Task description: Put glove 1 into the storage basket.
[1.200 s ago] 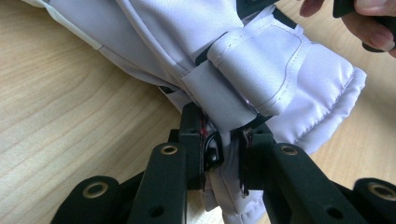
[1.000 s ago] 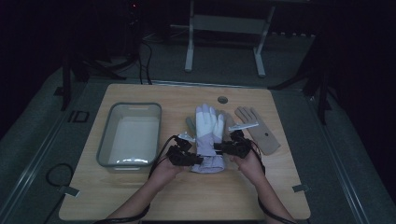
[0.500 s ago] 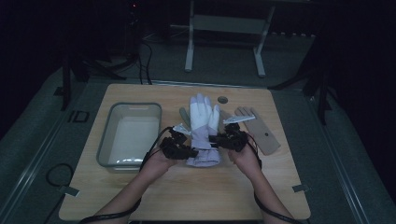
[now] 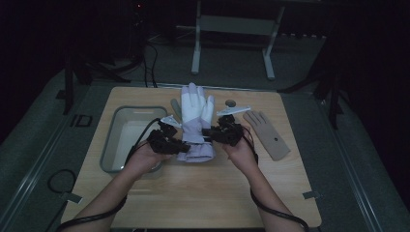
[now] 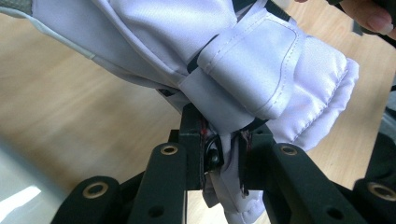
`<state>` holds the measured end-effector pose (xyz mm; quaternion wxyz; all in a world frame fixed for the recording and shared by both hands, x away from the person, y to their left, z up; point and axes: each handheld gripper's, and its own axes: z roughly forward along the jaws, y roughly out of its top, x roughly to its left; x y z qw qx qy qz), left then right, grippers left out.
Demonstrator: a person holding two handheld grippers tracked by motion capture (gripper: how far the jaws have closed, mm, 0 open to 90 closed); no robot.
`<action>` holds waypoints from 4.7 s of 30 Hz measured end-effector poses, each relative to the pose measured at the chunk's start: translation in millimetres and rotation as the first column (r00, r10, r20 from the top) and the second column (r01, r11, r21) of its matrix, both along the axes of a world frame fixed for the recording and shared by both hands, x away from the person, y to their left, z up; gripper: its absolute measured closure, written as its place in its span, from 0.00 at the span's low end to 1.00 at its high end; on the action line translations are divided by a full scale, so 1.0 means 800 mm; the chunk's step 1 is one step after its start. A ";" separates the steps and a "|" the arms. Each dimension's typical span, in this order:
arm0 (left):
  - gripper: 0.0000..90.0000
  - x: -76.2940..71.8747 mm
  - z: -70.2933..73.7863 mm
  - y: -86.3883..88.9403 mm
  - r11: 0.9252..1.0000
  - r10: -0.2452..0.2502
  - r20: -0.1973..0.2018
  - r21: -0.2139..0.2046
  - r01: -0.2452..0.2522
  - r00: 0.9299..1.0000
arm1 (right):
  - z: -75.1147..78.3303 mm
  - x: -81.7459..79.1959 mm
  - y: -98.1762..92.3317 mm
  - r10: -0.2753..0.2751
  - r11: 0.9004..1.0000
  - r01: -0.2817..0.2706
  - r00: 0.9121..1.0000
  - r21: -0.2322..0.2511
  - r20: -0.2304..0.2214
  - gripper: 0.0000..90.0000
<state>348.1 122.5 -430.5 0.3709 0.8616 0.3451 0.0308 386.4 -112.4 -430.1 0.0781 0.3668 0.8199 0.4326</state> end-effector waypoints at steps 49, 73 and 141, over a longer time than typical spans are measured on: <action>0.84 -0.007 -0.075 0.183 0.988 0.118 -0.200 0.122 -0.094 0.973 | -0.083 0.017 0.228 0.089 0.988 -0.109 0.981 -0.111 -0.171 0.86; 0.17 -0.033 -0.079 0.172 0.964 0.255 -0.060 0.098 -0.249 0.965 | -0.063 0.022 0.236 0.127 0.960 -0.148 0.987 -0.237 -0.099 0.32; 0.06 -0.080 -0.071 -0.029 0.990 -0.085 0.168 -0.096 0.102 0.982 | -0.038 -0.017 -0.016 0.062 0.986 -0.066 0.998 -0.153 -0.027 0.17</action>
